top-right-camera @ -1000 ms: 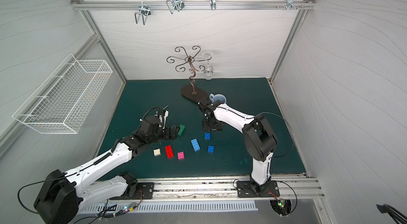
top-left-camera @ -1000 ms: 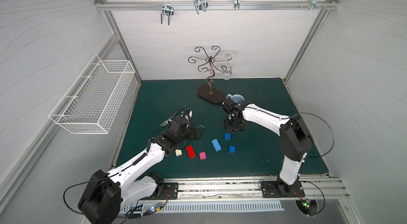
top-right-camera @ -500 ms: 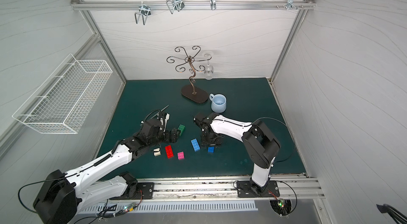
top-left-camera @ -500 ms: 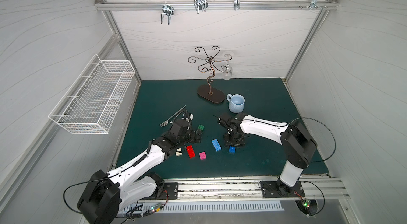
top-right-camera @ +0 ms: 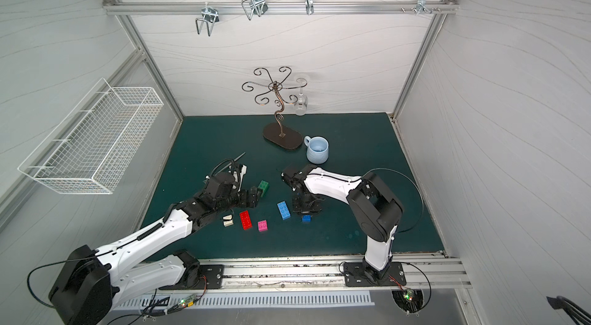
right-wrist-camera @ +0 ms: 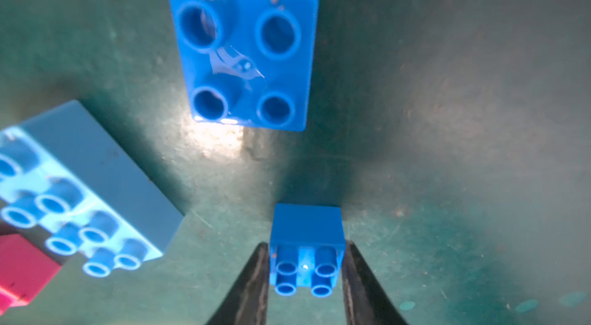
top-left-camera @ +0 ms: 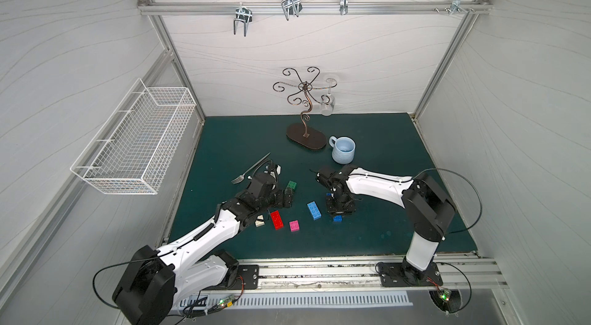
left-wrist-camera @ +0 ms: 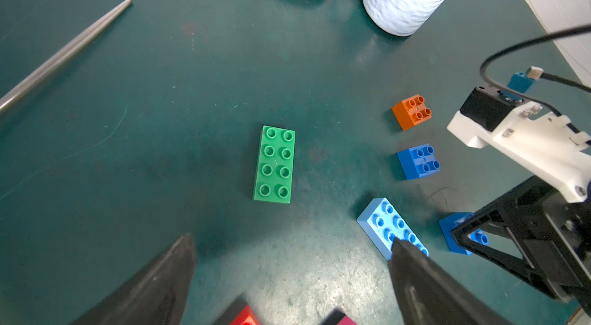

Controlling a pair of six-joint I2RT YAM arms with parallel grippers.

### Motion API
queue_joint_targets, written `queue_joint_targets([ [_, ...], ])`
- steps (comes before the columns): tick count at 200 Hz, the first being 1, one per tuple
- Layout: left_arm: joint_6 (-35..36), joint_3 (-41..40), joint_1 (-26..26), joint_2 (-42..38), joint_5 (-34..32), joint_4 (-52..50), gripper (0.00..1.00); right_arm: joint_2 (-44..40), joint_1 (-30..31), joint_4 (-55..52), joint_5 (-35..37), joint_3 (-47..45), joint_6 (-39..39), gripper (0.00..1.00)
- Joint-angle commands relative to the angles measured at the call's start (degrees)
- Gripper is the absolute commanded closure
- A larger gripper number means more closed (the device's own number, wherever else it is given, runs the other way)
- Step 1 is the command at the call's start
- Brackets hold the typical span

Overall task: Assemble a spoon with lego
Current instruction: Pick up the lego brick from the center of the board.

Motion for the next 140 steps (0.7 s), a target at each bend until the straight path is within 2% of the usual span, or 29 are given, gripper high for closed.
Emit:
queue_joint_targets([
  [1, -0.23, 0.8, -0.25, 0.54, -0.18, 0.68, 0.0, 0.85, -0.19, -0.65, -0.45, -0.56, 0.08, 0.67],
  [48, 0.55, 0.73, -0.36, 0.86, 0.66, 1.5, 0.0, -1.5, -1.39, -4.11, 1.47, 2.06, -3.45, 0.73],
  [93, 4.65, -1.88, -1.0, 0.71, 9.04, 8.42, 0.0, -2.92, -7.84, -7.4, 5.43, 9.0, -16.96, 0.73],
  [140, 7.58, -2.62, -1.71, 2.95, 13.98, 12.53, 0.0, 3.89, -12.58, -6.86, 6.64, 19.39, -27.36, 0.73],
])
